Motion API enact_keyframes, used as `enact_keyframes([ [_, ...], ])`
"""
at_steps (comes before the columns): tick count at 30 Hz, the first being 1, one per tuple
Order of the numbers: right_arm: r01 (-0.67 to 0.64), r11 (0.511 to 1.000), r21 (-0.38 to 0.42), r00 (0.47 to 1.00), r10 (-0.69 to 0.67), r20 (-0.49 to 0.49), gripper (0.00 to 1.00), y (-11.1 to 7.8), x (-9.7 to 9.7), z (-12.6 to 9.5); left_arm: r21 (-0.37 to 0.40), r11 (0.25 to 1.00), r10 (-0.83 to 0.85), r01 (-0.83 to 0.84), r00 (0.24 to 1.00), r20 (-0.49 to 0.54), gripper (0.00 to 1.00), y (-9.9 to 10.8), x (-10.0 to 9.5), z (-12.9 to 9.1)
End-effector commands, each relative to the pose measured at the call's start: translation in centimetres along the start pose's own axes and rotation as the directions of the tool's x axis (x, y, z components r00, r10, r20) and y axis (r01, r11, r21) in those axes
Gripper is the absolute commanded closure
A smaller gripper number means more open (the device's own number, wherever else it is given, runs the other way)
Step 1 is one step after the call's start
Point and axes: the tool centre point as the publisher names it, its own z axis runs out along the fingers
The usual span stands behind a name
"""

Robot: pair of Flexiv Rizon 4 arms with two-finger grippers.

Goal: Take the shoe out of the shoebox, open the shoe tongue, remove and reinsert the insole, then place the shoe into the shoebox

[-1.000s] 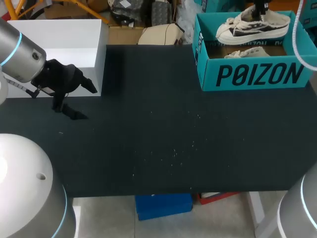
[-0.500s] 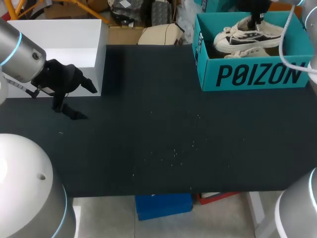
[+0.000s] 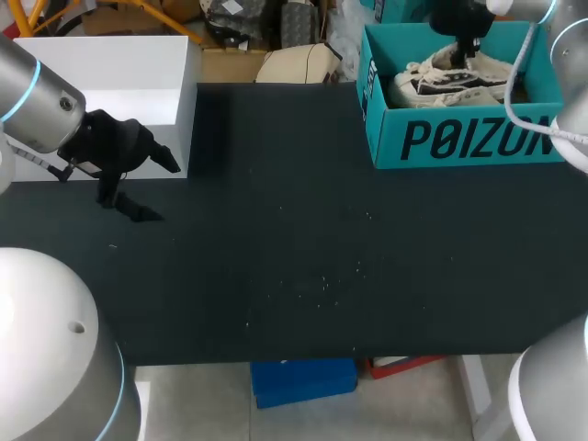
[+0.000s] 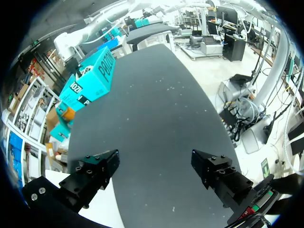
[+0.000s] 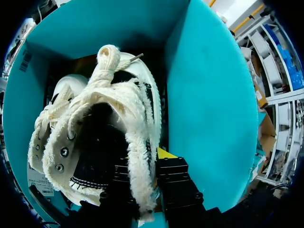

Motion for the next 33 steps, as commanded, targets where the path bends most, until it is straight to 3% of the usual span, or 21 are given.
enact_keyframes([
  [1,0.002,1.000,0.028,1.000,-0.002,-0.024,0.44,-0.2,-0.7,-2.4,-0.004,1.000,0.000,0.000,1.000,0.001,0.00,0.0,0.1,0.1],
  [2,0.000,0.999,0.040,1.000,0.000,-0.013,0.59,-0.2,-0.7,-3.1,-0.004,1.000,0.000,0.000,1.000,0.001,0.00,0.0,0.1,0.1],
  [3,0.001,0.999,0.050,1.000,-0.001,-0.001,0.65,-0.3,-0.6,-4.0,-0.004,1.000,0.000,0.000,1.000,0.001,0.00,0.0,0.1,0.1],
  [9,0.000,0.995,0.102,0.998,-0.007,0.066,0.69,0.1,0.4,-9.0,-0.004,1.000,0.000,0.000,1.000,0.001,0.00,0.0,0.1,0.1],
  [15,-0.017,0.986,0.165,0.993,-0.002,0.118,0.69,1.3,3.3,-14.2,-0.004,1.000,0.000,0.000,1.000,0.001,0.00,0.0,0.1,0.1],
  [18,-0.043,0.982,0.186,0.989,0.015,0.147,0.67,2.8,5.7,-16.4,-0.004,1.000,0.000,0.000,1.000,0.001,0.00,0.0,0.1,0.1],
  [22,-0.067,0.979,0.191,0.987,0.036,0.158,0.65,5.0,9.2,-17.6,-0.004,1.000,0.000,0.000,1.000,0.001,0.00,0.0,0.1,0.1],
  [33,-0.181,0.968,0.171,0.968,0.145,0.206,0.64,10.5,22.4,-20.1,-0.004,1.000,0.000,0.000,1.000,0.001,0.00,0.0,0.1,0.1],
])
